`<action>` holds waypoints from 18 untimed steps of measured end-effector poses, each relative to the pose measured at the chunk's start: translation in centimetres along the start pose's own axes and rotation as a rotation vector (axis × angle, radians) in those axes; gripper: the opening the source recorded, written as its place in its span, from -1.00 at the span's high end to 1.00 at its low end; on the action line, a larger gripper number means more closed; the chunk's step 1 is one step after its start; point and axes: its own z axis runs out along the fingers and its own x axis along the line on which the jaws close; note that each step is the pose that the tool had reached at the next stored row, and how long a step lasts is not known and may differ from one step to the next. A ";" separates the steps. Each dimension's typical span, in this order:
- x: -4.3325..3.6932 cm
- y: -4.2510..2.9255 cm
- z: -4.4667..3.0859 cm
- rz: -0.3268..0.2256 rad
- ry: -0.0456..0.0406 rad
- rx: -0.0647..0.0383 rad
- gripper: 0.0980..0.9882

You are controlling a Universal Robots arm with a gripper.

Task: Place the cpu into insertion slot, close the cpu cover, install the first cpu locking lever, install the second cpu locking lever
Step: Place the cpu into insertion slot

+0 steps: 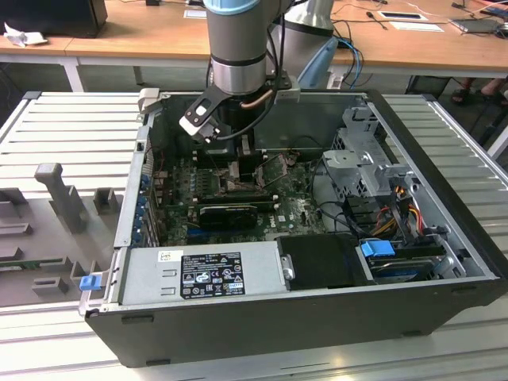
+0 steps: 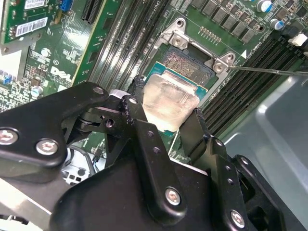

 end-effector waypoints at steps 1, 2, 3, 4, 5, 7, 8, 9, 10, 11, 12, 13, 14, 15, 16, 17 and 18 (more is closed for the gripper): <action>0.01 -0.02 0.06 0.000 0.0000 0.000 0.00; 0.01 -0.03 0.09 0.000 0.0000 0.000 0.00; 0.02 -0.04 0.12 0.000 -0.0001 0.000 0.00; 0.04 -0.05 0.19 0.000 0.0000 0.000 0.00; 0.06 -0.06 0.26 0.000 0.0000 0.000 0.00; 0.10 -0.07 0.38 0.000 0.0001 0.000 0.00; 0.12 -0.08 0.42 0.000 0.0000 0.000 0.00; 0.14 -0.08 0.44 0.000 0.0000 0.000 0.00; 0.19 -0.09 0.50 0.000 0.0001 0.000 0.00; 0.24 -0.09 0.54 0.000 0.0000 0.000 0.00; 0.32 -0.10 0.59 0.000 0.0000 0.000 0.00; 0.40 -0.11 0.61 0.000 -0.0001 0.000 0.00; 0.45 -0.15 0.68 0.000 0.0001 0.000 0.00; 0.47 -0.18 0.78 0.000 0.0002 0.000 0.00; 0.49 -0.30 1.40 0.000 0.0000 0.000 0.00; 0.49 -0.58 1.79 0.000 0.0000 0.000 0.00; 0.50 -0.66 1.89 0.000 0.0000 0.000 0.00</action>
